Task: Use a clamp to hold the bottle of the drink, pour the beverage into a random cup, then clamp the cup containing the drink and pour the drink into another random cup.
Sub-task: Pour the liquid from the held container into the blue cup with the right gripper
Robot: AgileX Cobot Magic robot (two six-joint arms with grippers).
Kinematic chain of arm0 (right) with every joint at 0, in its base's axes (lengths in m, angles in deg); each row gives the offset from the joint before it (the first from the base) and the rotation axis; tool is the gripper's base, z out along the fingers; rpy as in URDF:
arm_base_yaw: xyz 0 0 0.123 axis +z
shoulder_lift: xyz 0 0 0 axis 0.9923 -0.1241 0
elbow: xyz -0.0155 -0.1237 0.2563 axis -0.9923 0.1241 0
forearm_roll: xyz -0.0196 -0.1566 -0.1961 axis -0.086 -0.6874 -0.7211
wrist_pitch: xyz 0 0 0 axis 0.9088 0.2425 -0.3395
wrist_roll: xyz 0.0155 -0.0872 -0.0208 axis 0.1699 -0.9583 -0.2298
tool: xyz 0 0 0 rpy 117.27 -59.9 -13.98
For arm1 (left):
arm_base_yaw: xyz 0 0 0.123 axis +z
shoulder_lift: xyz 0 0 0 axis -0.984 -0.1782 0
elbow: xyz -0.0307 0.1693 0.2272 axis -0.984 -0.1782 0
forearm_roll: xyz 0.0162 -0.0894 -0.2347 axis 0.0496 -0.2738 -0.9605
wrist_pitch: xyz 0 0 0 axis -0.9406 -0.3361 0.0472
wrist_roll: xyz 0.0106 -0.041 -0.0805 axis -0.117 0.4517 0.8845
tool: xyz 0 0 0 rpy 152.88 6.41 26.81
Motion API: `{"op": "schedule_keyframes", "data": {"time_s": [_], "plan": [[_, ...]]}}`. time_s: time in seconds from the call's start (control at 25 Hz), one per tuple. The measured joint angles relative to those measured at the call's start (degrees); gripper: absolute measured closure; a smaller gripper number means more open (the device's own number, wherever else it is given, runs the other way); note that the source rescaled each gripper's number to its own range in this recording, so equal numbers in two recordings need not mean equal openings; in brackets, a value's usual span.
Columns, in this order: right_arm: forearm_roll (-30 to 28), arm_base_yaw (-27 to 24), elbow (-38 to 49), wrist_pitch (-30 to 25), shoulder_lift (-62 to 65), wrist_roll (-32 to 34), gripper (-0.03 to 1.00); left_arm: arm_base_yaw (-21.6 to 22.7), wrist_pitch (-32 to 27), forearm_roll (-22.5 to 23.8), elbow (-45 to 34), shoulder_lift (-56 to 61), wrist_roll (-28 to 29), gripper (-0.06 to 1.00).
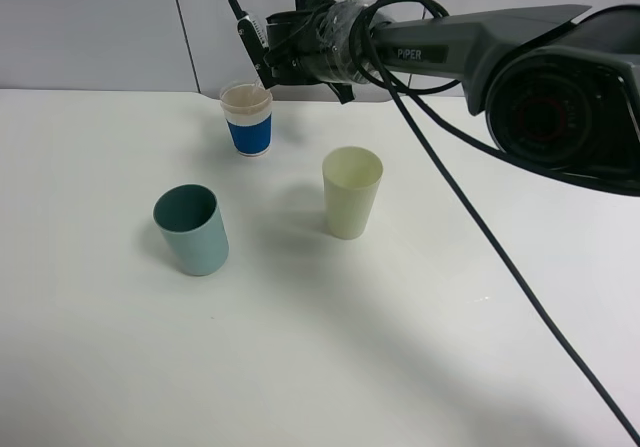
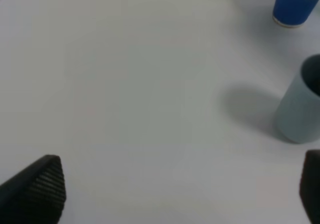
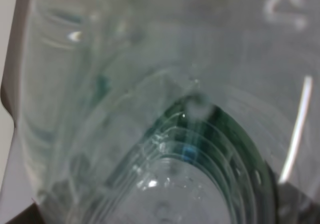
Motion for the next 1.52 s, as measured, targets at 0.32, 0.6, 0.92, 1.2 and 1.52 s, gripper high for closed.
{"op": "schedule_keyframes", "data": {"time_s": [0.32,0.6,0.92,1.2,1.52], "plan": [[-1.24,0.00,0.00,0.00,0.00,0.00,0.97,0.00,0.00,0.00,0.00,0.00,0.00,0.11],[-2.53,0.00,0.00,0.00,0.00,0.00,0.97,0.00,0.00,0.00,0.00,0.00,0.00,0.11],[-3.83,0.00,0.00,0.11,0.00,0.00,0.97,0.00,0.00,0.00,0.00,0.00,0.00,0.11],[-5.50,0.00,0.00,0.18,0.00,0.00,0.97,0.00,0.00,0.00,0.00,0.00,0.00,0.11],[-7.70,0.00,0.00,0.24,0.00,0.00,0.97,0.00,0.00,0.00,0.00,0.00,0.00,0.11]]}}
